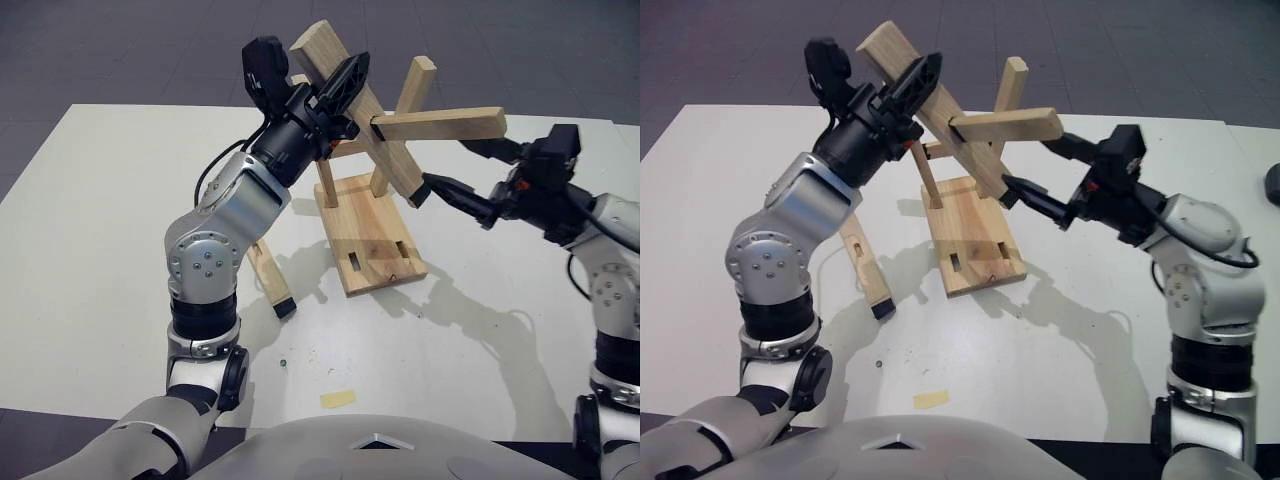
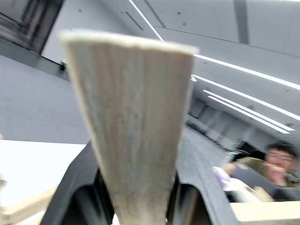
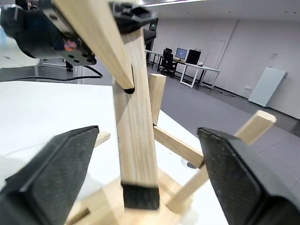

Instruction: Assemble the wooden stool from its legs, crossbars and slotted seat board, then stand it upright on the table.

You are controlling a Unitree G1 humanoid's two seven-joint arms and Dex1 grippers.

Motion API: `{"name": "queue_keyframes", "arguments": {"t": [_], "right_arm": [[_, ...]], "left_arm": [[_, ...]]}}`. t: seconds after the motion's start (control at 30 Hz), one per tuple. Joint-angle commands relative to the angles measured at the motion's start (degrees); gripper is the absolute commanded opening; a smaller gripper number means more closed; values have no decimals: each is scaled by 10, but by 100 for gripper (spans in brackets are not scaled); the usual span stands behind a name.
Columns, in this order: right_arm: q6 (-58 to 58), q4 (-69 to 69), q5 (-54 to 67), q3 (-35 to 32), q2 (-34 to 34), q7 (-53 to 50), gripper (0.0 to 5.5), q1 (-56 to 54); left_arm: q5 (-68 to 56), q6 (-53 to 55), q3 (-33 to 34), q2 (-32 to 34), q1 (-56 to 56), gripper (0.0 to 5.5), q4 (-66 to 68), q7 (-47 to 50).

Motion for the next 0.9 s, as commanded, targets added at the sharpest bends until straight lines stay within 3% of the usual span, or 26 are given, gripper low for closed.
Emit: {"name": "queue_keyframes", "arguments": {"t": [0.03,0.2,0.4,0.73,0.9], "right_arm": [[-60,63,-126,46,-81,31,469,30],[-193,168,-287,147,-129,62,537,63],[-256,238,-326,189,-124,98,540,69],[-284,334,-372,266,-30,64,540,19],[-264,315,-351,283,-1,67,540,26]], "left_arm": [[63,-29,7,14,37,102,-51,4],[67,6,-11,30,94,102,-141,11],[73,25,-40,29,121,102,-186,11],[104,46,-50,25,141,102,-162,17],[124,45,-50,23,146,102,-145,10]]}}
